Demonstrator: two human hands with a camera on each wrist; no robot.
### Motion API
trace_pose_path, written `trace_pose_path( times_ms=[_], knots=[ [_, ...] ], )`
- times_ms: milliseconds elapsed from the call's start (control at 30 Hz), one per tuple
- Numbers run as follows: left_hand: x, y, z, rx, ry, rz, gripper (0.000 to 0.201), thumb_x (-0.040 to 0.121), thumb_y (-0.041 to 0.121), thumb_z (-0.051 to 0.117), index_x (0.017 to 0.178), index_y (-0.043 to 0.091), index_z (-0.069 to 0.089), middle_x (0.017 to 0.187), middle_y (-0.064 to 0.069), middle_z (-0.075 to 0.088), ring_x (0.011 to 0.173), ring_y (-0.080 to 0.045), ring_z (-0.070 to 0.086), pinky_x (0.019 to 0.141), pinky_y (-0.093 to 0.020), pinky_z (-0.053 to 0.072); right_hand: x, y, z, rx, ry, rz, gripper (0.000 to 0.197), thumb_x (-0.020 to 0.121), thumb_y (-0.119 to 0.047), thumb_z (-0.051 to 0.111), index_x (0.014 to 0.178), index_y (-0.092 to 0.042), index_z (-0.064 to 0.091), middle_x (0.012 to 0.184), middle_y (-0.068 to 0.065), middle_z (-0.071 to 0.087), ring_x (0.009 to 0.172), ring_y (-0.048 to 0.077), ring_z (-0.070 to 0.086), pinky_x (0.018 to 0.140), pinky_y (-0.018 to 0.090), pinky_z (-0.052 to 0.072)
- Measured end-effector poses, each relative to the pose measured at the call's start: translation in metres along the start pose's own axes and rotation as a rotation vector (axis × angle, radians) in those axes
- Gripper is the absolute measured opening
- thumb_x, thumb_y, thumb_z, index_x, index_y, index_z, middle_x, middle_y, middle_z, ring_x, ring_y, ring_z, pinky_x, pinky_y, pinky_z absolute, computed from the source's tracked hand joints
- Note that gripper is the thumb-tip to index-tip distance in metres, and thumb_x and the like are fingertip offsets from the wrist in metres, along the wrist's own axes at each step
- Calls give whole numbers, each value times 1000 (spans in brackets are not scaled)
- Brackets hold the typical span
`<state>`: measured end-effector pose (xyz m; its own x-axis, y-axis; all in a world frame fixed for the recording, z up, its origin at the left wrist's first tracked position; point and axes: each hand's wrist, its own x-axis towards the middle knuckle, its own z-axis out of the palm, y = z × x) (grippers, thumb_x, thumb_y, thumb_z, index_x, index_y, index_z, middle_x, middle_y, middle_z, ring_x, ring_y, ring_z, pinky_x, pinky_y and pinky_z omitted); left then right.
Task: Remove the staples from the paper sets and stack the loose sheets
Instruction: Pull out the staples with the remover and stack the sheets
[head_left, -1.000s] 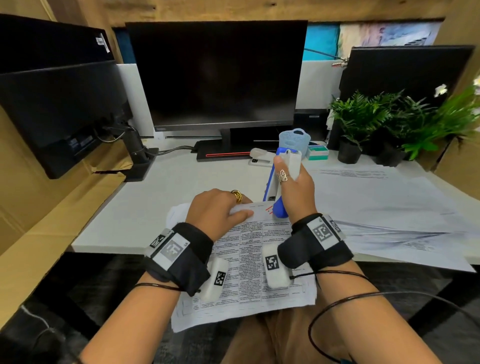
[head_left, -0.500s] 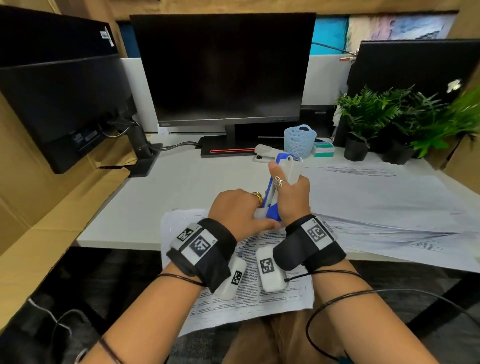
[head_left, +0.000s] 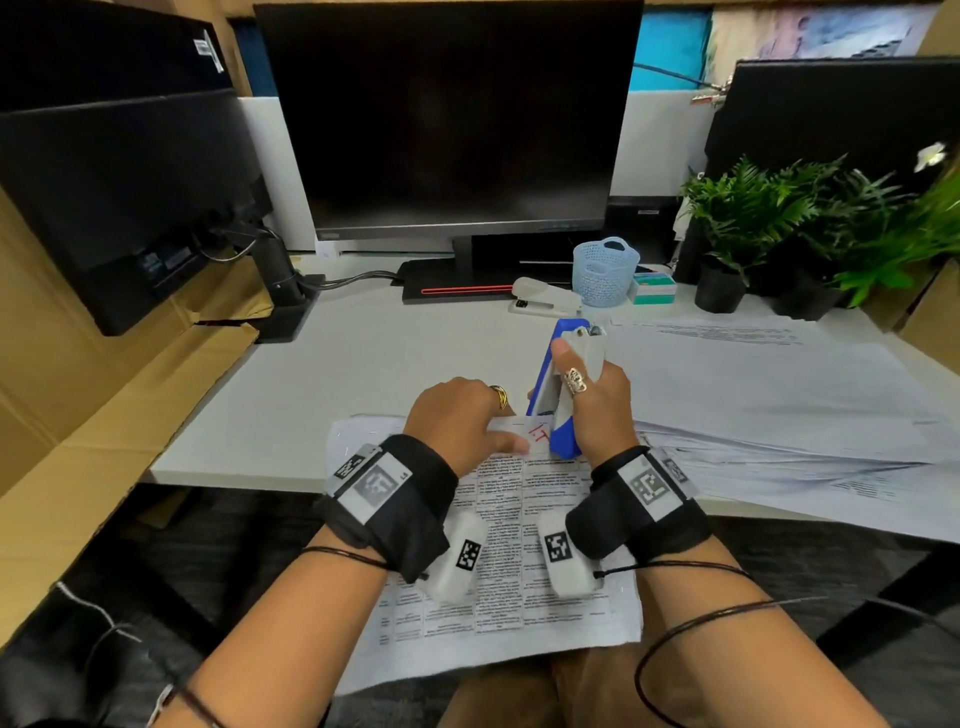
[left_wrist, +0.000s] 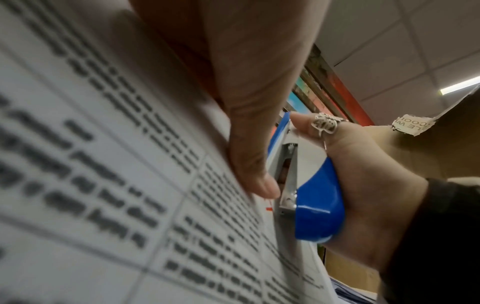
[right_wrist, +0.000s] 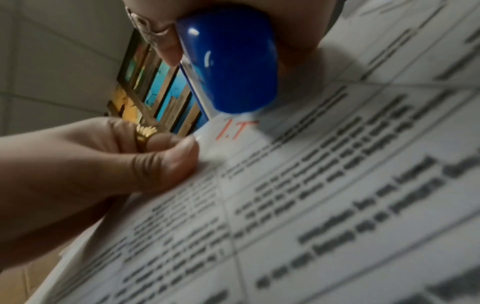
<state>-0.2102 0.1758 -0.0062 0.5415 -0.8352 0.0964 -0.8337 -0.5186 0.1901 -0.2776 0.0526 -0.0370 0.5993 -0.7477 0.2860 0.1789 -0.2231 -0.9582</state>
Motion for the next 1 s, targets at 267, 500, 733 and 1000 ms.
trace_pose_path(
  times_ms=[267, 500, 733, 1000],
  knots=[
    [1, 4, 1, -9, 23, 16, 43, 81, 51, 63, 93, 9, 67, 58, 7, 39, 53, -9, 34, 47, -20, 21, -2, 3, 1, -64, 100, -178, 33, 85, -44, 51, 74, -14, 59, 68, -7, 61, 67, 6, 58, 65, 19, 45],
    [4, 7, 7, 67, -10, 35, 50, 69, 65, 66, 62, 20, 45, 56, 7, 41, 59, -13, 44, 52, -23, 28, -5, 13, 8, 32, 136, -165, 20, 82, -42, 49, 68, -27, 54, 62, -13, 57, 58, -3, 56, 60, 16, 45],
    [6, 5, 22, 101, 23, 116, 46, 74, 56, 63, 57, 19, 43, 48, 4, 40, 46, -10, 40, 52, -23, 32, -9, 26, 9, 89, 126, -96, 24, 81, -42, 50, 67, -23, 53, 59, -7, 55, 55, 3, 54, 58, 23, 44],
    [4, 4, 23, 50, 49, 105, 49, 76, 57, 62, 56, 21, 36, 50, 6, 37, 49, -10, 39, 47, -19, 25, -8, 9, 10, 47, 48, -92, 24, 80, -46, 54, 71, -24, 59, 71, -1, 64, 73, 23, 63, 76, 40, 52]
  ],
)
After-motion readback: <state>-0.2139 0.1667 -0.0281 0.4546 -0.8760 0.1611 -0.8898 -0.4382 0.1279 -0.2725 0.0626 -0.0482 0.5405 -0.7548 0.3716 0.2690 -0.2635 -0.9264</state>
